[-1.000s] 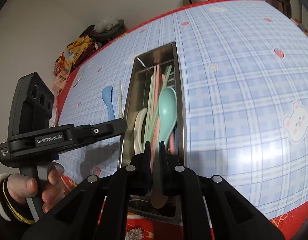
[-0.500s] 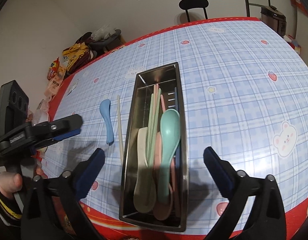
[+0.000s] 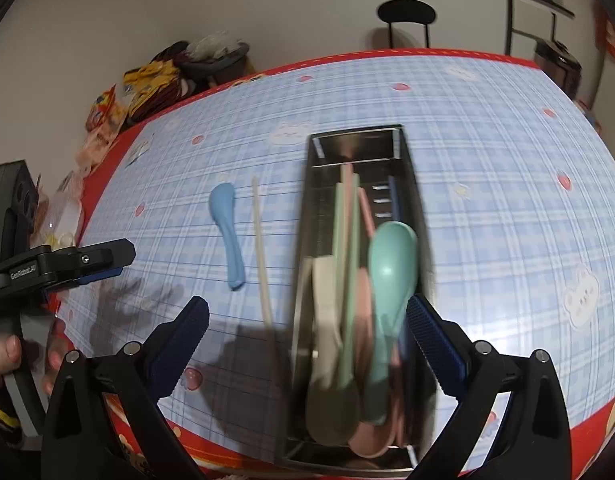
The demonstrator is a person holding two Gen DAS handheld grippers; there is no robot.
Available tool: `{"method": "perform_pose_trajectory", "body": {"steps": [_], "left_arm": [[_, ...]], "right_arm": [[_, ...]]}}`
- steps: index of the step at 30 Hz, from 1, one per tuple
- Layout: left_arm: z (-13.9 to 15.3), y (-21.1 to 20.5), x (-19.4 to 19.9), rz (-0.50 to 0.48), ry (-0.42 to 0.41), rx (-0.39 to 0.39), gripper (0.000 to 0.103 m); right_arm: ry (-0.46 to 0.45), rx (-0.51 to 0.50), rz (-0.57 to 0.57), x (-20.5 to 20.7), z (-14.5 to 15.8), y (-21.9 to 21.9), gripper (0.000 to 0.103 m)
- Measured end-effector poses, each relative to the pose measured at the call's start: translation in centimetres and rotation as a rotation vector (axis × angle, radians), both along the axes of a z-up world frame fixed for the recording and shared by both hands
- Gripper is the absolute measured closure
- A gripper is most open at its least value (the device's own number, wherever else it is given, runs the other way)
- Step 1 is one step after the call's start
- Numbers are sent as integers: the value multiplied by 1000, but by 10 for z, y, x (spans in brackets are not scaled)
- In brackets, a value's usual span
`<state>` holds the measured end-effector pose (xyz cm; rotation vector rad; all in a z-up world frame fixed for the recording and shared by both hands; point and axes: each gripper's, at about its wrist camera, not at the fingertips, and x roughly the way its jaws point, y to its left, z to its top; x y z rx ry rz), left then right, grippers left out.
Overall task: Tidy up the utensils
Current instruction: 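Move both tools back and close the right tool on the beige chopstick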
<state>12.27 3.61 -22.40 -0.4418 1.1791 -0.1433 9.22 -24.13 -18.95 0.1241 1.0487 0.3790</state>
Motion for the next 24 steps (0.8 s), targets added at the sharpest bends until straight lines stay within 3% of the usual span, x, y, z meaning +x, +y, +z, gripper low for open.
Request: {"method": "perform_pose_trajectory", "body": {"steps": [4,7,9,12,17,24], "left_arm": [[-3,17,-1,16,9,1,6],[-8,29,1,20,12,-4,7],[-11,34,4,17,12,-10,8],[-18,39,12,8,20,-24,33],[-27,46,19,-3,11,-72,48],[-39,51,22,-17,21,-123,52]], "right_arm": [[4,-7,82,7,0,22,16],[26,-33,144,17,-2,37,38],[44,-50,172,26,-4,45,58],[78,-103,213,40,-8,59,82],[133,-260,349,41,-26,90,85],[206,-357,348,45,-47,106,85]]}}
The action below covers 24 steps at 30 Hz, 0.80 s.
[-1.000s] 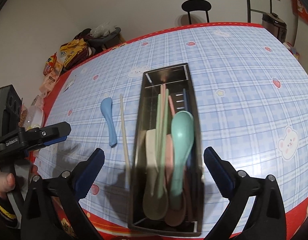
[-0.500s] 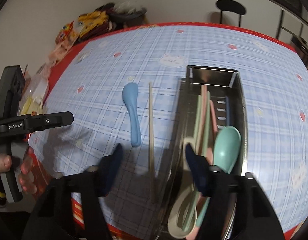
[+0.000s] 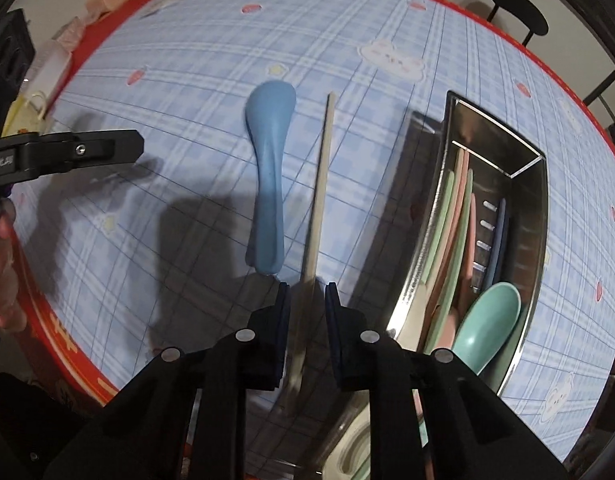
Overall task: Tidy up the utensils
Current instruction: 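Move both tools back and close the right tool on the beige chopstick, then close the left tool on the blue spoon handle while the right tool holds the chopstick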
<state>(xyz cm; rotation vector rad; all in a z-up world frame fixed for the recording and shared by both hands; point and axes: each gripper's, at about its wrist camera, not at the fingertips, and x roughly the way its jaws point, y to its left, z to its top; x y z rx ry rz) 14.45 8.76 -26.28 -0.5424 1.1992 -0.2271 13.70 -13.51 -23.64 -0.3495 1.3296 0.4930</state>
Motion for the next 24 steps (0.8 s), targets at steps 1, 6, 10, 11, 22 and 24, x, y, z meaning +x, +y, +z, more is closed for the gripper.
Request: {"method": "perform_pose_trajectory", "body": {"steps": [1,6,10,11,22,24], "left_arm": [[-2,0,0,-2,1,-4,52],[-5,-1,2,-15,2,-19,52],[-6,-9,7,-36,1,-25,52],[-6,-11,9,-41,2,-25,52],[-18,-41,30,-88,9,-18,57],[-18,-48,37,-99,-8,-9,57]], "right_arm": [[4,-8,-1,1,-2,2,85],[24,-40,-18,3,-9,8,85],[48,5,-38,-1,-11,11,95],[52,15,-44,-2,-11,11,95],[61,90,-105,-15,-13,11,95],[56,92,-103,-16,-14,11,95]]}}
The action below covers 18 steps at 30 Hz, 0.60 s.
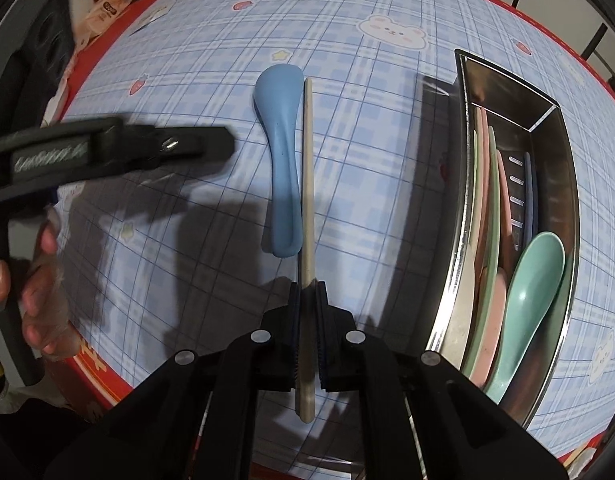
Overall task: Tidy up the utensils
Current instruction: 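Close the left tool on the blue spoon handle while the right tool holds the chopstick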
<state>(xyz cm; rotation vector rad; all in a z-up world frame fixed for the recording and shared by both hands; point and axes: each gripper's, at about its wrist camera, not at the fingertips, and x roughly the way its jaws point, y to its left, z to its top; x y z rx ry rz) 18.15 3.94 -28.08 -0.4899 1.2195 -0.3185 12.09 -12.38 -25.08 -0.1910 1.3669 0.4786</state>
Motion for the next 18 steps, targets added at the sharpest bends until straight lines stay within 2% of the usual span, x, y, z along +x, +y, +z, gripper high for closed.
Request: {"method": "perform_pose_trajectory", "body": {"steps": [3,13,18], "left_arm": [[0,-8,10,-11,-18,21,57],[0,-24,30,-5,-34,55,57],[-1,-29,33,-5,-51,81,61]], "right_arm": [[-2,7,1,3,-2,-16,95],[-31,9,22,-3,0,-15,95],[-32,22,19,-4,1,-17,95]]}}
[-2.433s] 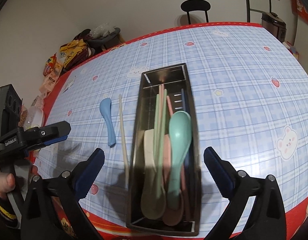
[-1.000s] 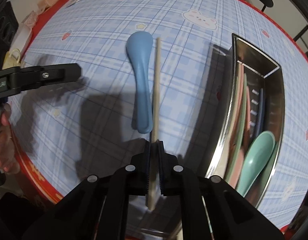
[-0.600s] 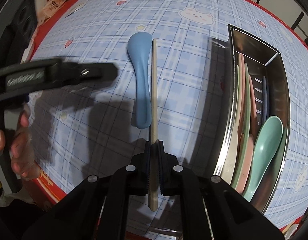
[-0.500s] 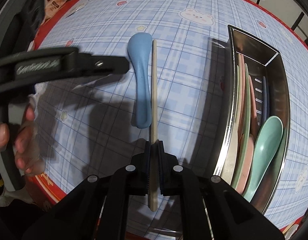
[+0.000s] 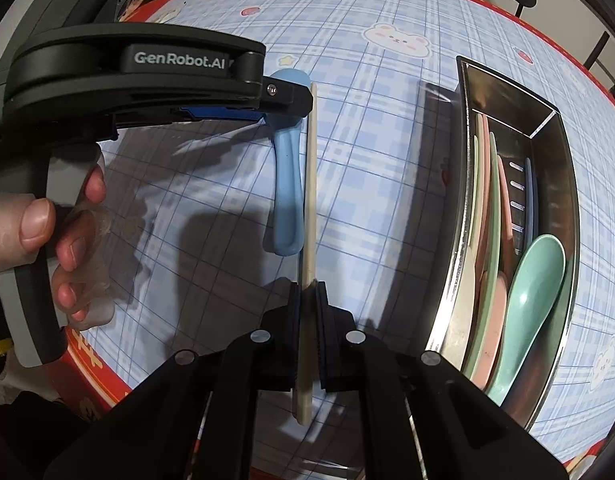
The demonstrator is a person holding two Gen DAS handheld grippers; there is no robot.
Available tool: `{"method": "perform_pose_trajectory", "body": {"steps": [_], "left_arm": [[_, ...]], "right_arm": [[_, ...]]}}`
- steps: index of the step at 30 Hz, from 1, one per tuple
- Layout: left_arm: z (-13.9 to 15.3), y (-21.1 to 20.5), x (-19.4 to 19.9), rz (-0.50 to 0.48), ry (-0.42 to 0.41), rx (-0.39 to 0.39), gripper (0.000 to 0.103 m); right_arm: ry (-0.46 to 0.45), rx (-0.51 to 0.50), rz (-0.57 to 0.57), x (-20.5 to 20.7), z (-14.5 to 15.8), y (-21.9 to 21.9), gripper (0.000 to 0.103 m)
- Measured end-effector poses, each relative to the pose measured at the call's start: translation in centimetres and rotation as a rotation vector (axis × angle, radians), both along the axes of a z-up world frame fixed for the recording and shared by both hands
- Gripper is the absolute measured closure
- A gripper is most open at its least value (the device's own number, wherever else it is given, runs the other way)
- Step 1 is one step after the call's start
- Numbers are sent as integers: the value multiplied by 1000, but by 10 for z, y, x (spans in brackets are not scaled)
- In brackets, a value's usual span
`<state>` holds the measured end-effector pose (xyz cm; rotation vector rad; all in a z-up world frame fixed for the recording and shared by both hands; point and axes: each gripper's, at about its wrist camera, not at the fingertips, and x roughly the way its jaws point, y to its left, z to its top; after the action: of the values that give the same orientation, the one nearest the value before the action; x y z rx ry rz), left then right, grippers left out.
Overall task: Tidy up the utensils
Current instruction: 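Close the left tool on the blue spoon handle while the right tool holds the chopstick, then carry the beige chopstick and blue spoon over the tray and lower them inside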
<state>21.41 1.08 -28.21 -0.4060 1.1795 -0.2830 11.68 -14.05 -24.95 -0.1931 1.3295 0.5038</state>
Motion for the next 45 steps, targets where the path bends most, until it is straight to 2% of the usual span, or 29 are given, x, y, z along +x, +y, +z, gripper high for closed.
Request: {"method": "perform_pose_trajectory", "body": {"steps": [6,7,8,10,13,17,26,32,38,45], "left_arm": [[2,-13,3,-33,-30,70,62],[2,-14,3,-35,-31,79,66],[1,-15,4,-39,-29,87,73],[0,-17,4,-48,-21,64,77],[-4,-23,2,-80,-6,54,89],[-6,-27,-6,-110,-8,52,92],[-3,-1,-44,-165,19,87,92],[-2,31,-78,-122,44,58,92],[-3,37,-103,-76,67,10,92],[6,36,-116,-75,51,51,92]], "right_arm": [[1,16,-8,0,1,-3,95],[1,18,-9,0,1,-4,95],[3,21,-11,0,1,-4,95],[5,26,-14,-2,3,-4,95],[10,37,-22,-2,5,-6,95],[8,41,-23,-2,5,-7,95],[-11,40,-10,-5,6,-8,95],[-29,34,1,-9,6,-6,95],[-28,33,1,-9,6,-7,95],[-32,12,11,-9,7,-3,96]]}}
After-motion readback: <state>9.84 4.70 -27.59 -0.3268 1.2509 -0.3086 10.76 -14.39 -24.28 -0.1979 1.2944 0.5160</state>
